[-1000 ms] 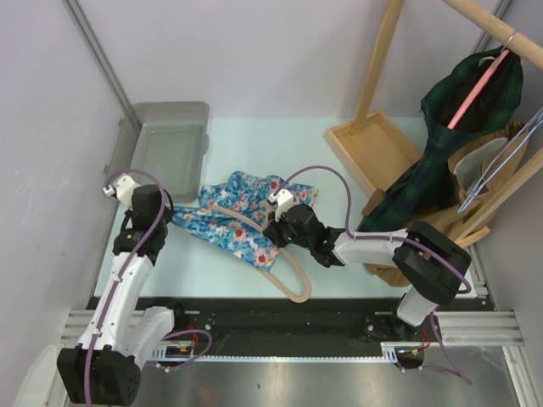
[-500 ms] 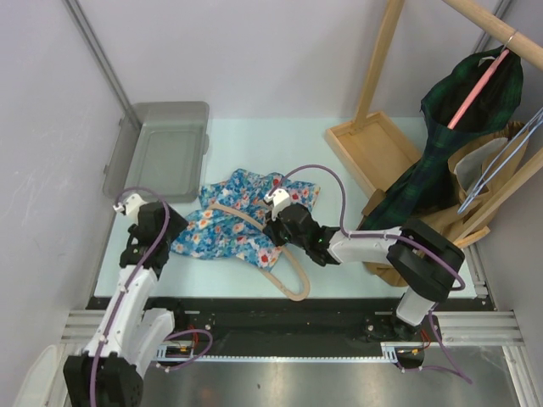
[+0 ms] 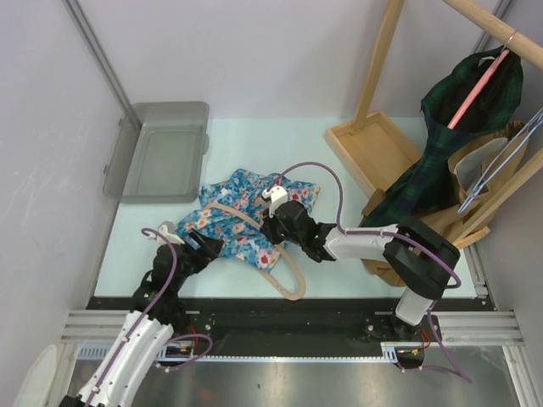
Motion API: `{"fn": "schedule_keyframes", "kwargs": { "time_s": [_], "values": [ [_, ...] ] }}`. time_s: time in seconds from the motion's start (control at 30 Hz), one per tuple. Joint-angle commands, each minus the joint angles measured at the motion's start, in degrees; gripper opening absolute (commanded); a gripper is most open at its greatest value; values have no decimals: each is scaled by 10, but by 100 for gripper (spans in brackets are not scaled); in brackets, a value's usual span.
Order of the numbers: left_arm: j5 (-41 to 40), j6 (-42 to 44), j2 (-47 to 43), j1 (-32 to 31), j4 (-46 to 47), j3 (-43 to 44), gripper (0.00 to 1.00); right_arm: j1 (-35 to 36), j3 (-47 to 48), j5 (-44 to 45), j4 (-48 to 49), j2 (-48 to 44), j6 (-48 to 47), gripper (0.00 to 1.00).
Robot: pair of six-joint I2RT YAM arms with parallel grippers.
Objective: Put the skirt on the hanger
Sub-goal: Place skirt on hanger
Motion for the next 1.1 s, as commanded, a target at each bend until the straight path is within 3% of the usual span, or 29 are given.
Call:
{"fn": "schedule_keyframes", "kwargs": {
  "time_s": [0.0,0.17,0.43,0.53,0.57,0.63,0.7,0.73,0.8,0.83,1.07],
  "values": [
    [-54,-62,54,-74,41,6,90,5,7,4,-56,15,6,0],
    [-115,-105,116,-137,42,17,90,5,12,4,-60,14,13,0],
    [-168,-151,150,-155,96,5,89,5,19,1,-67,15,19,0],
    [-181,-138,181,-155,139,9,77,5,23,-3,-69,21,23,0],
    [-179,-136,204,-156,145,20,61,5,23,-3,-71,21,23,0],
    [-174,-127,221,-157,148,31,43,5,27,-5,-74,23,26,0],
    [-174,-121,223,-157,143,33,31,4,29,-4,-75,25,26,0],
    [-176,-120,219,-157,137,34,18,3,29,-4,-75,25,26,0],
    [-179,-118,196,-157,113,38,4,3,29,0,-78,24,26,0],
    [-182,-119,187,-157,102,47,0,2,29,2,-79,26,25,0],
    [-171,-105,134,-157,-24,135,0,5,29,24,-69,33,6,0]
  ]
}}
